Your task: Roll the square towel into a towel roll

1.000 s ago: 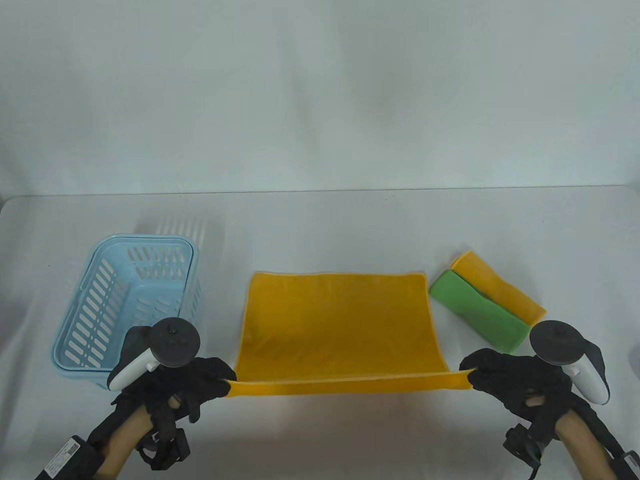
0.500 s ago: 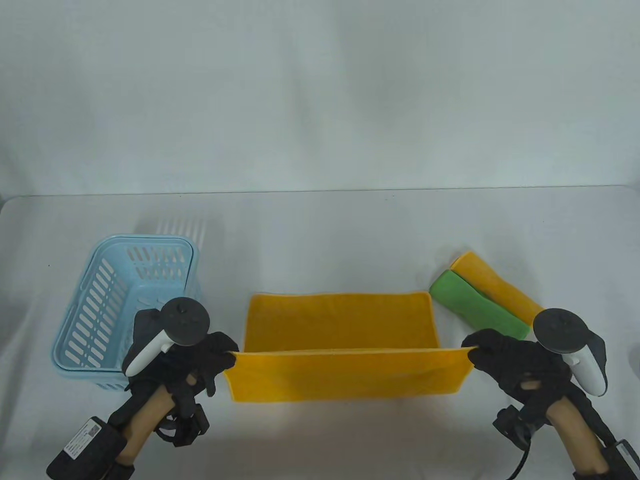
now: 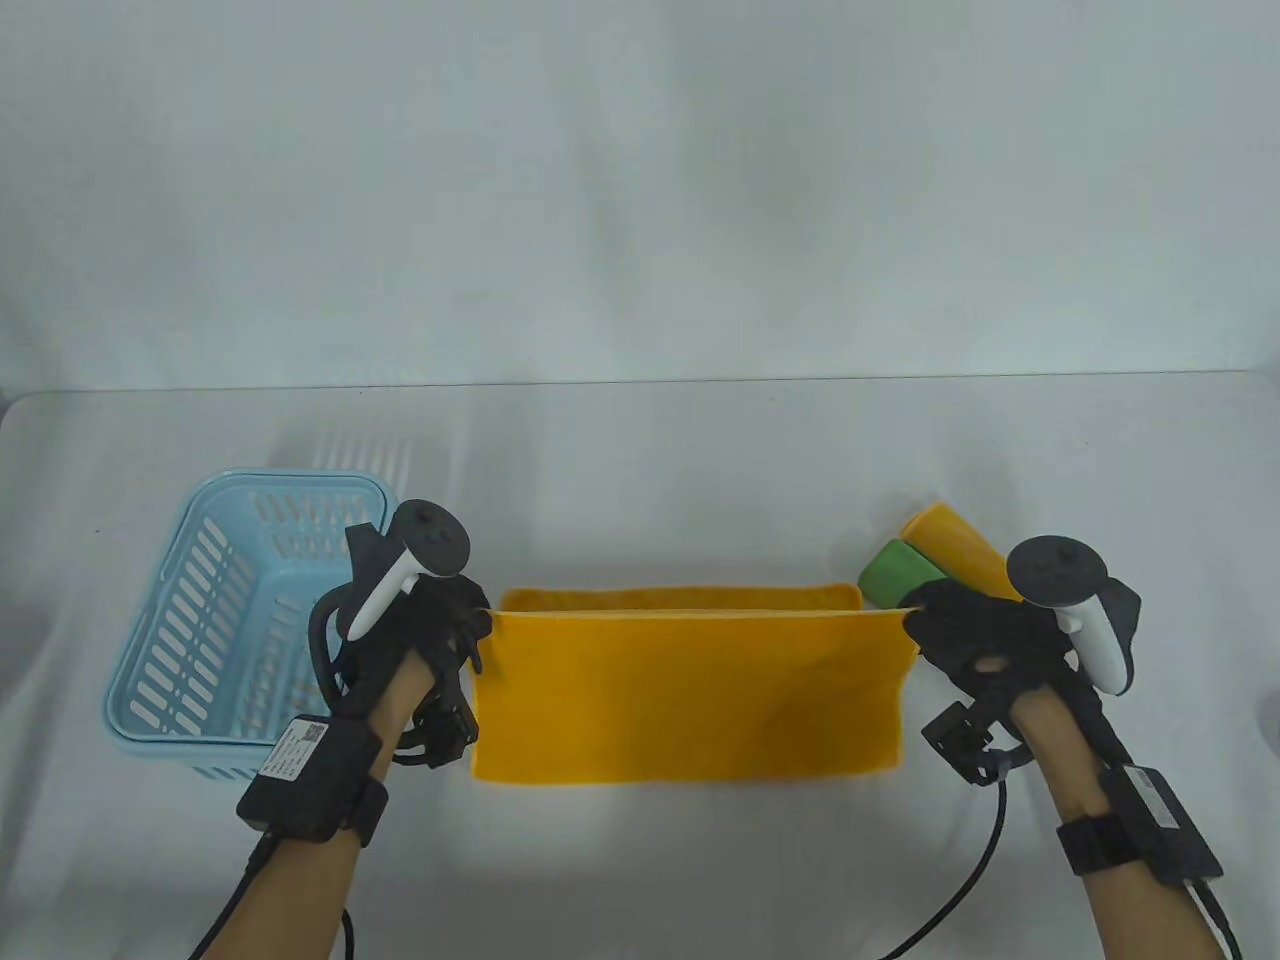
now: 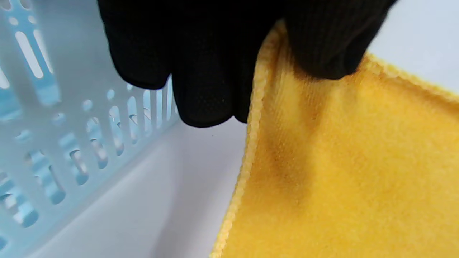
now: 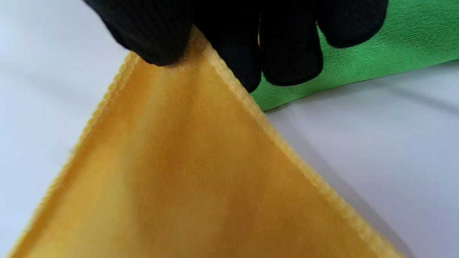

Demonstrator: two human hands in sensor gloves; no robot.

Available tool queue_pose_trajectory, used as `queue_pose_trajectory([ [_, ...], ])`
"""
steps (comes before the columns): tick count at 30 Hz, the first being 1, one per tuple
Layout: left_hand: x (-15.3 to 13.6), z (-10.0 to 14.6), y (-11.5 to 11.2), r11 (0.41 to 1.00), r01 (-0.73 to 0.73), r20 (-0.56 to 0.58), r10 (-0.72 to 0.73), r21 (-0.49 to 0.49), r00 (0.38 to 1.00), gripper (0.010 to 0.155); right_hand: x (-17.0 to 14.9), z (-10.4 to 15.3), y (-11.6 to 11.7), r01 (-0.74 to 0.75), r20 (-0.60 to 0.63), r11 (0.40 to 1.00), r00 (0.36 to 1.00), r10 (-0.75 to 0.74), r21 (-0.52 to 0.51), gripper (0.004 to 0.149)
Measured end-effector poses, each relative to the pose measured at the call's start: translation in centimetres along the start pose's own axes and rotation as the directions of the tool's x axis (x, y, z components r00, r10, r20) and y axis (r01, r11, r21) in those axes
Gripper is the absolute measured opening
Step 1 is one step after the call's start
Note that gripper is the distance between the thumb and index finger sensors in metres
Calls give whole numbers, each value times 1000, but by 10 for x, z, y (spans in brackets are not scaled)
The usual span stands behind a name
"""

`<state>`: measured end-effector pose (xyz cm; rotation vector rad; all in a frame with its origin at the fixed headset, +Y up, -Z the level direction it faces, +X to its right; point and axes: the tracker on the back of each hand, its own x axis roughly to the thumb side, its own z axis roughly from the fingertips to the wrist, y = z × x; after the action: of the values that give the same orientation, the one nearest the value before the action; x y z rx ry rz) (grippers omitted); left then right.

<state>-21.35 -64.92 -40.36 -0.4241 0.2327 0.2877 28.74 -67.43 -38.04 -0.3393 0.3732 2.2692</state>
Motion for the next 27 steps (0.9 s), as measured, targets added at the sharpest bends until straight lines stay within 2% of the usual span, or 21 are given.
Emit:
queue_pose_trajectory([
  [11, 21, -50, -23, 998, 50, -144, -45, 31, 988, 41, 7, -46, 27, -153, -182, 979, 975, 128, -132, 38],
  [21, 22, -85, -47, 993, 95, -212, -80, 64, 974, 41, 17, -60, 54, -359, -297, 902, 912, 284, -241, 38],
  [27, 18, -93, -55, 994, 85, -219, -69, 63, 973, 42, 21, -63, 61, -430, -344, 861, 879, 331, -272, 41],
])
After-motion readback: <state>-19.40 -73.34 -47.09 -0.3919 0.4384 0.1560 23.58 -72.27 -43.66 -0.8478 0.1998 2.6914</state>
